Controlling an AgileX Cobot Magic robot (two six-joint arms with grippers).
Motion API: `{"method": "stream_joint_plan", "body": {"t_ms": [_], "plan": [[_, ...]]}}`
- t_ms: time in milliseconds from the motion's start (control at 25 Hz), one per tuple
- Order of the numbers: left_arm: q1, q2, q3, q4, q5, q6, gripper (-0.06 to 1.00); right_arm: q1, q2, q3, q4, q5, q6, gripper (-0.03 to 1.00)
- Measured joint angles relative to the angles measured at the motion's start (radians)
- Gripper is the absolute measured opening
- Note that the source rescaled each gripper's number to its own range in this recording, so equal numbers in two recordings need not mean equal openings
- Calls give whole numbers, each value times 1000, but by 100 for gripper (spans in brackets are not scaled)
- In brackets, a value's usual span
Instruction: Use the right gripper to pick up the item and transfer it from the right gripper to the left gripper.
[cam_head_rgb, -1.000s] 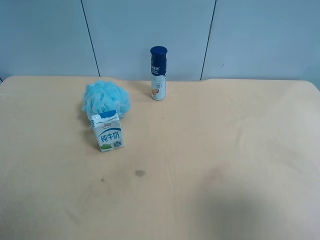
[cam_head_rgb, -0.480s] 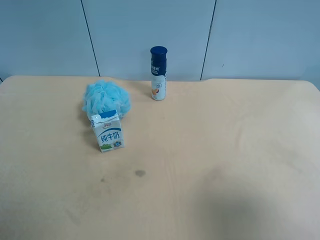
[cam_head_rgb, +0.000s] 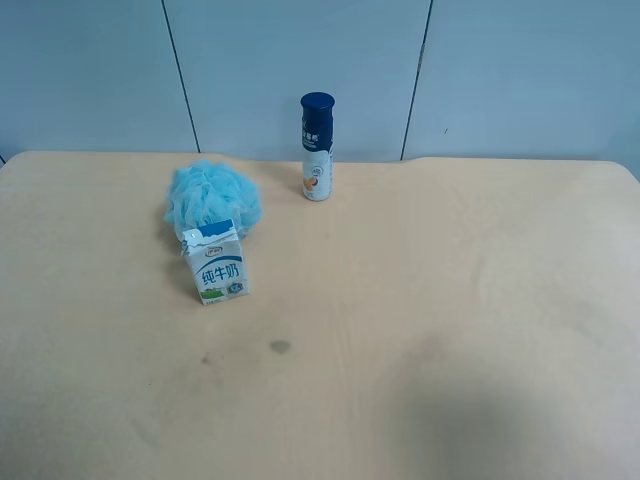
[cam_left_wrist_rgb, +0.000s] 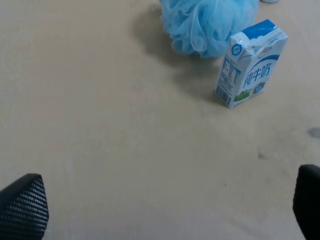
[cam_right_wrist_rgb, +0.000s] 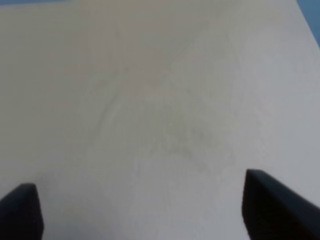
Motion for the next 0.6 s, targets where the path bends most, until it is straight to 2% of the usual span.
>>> {"method": "stream_joint_plan", "body": {"t_ms": [600], "plan": [[0,0,0,0,0,-5,100,0,0,0,0,0,1,88]]}}
